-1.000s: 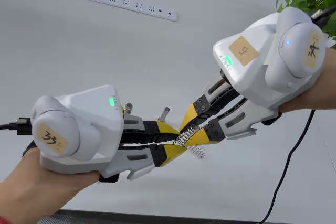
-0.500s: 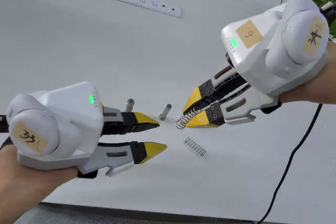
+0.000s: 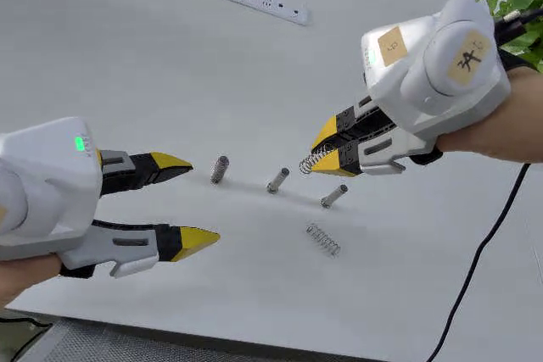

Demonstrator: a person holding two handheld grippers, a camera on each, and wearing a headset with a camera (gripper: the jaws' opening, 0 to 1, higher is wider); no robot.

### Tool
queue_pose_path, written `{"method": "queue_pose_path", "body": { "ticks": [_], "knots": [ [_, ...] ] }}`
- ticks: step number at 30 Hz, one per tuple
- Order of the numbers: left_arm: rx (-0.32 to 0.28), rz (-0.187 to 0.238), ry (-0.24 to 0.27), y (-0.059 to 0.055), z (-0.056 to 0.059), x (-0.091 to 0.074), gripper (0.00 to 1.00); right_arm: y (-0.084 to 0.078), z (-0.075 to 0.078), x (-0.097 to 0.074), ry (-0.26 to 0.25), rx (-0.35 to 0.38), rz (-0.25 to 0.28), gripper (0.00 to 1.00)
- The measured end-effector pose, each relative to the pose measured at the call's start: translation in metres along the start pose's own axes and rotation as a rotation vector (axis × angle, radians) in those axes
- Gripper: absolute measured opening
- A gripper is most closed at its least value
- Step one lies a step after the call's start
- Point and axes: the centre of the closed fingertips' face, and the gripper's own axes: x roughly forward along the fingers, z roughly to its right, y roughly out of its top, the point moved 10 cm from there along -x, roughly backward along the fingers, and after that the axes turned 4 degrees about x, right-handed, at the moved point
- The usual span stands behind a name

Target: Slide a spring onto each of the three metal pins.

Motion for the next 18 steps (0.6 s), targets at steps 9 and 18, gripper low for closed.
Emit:
{"method": "queue_pose_path", "body": {
  "ticks": [9,18],
  "knots": [
    [-0.025,0.033,0.015,-0.006,-0.009,-0.006,0.7,-0.004,0.018,0.026,0.004,0.031,-0.023,0.07],
    [-0.04,0.053,-0.001,-0.009,-0.013,-0.004,0.83,-0.003,0.022,0.044,0.024,0.034,-0.052,0.07]
  ]
}}
